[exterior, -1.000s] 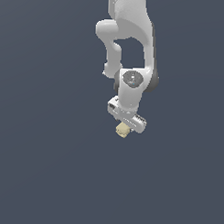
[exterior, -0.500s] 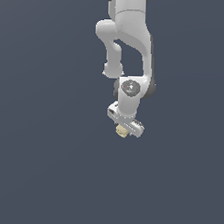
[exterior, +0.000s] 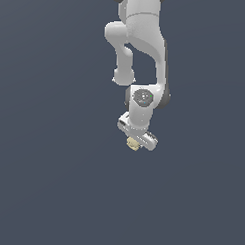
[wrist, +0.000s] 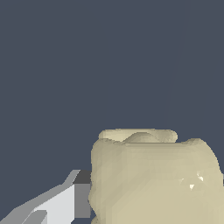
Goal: Pick up the object and move it to a goal position.
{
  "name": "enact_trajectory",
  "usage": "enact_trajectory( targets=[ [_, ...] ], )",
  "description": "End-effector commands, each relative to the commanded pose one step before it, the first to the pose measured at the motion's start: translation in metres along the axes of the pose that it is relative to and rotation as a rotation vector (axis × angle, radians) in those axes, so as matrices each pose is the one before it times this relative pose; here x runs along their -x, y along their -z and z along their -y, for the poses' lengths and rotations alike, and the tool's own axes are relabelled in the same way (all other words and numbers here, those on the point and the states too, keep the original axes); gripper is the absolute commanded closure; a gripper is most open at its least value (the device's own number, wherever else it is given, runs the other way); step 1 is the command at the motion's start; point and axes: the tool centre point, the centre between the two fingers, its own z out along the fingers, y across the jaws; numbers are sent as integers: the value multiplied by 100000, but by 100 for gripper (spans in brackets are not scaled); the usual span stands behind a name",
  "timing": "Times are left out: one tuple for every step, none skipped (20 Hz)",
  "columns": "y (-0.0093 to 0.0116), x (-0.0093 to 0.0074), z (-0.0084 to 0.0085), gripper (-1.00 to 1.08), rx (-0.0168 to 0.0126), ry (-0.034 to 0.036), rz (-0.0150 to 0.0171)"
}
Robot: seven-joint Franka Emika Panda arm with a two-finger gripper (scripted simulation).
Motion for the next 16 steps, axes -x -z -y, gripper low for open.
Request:
enact_trajectory(
  targets=[
    [-81,-37,-61,108,85,-92,18],
    [0,0,0,108,0,0,0],
    [0,0,0,108,0,0,0],
    [77,33,65,108,-100,93,-21],
    [23,14,4,108,0,0,0],
    [68,42,12,108,0,0,0],
    [114,70,20,108,0,0,0],
    [159,98,28,108,0,0,0],
    [205,126,36,108,0,0,0],
    [252,154,44,108,0,0,0],
    [298,182,52,108,0,0,0],
    [345,210,60,108,0,0,0],
    [392,239,69,108,0,0,0],
    [440,267,77,108,0,0,0],
    [489,296,86,108,0,0,0],
    [538,326,94,108,0,0,0]
  ],
)
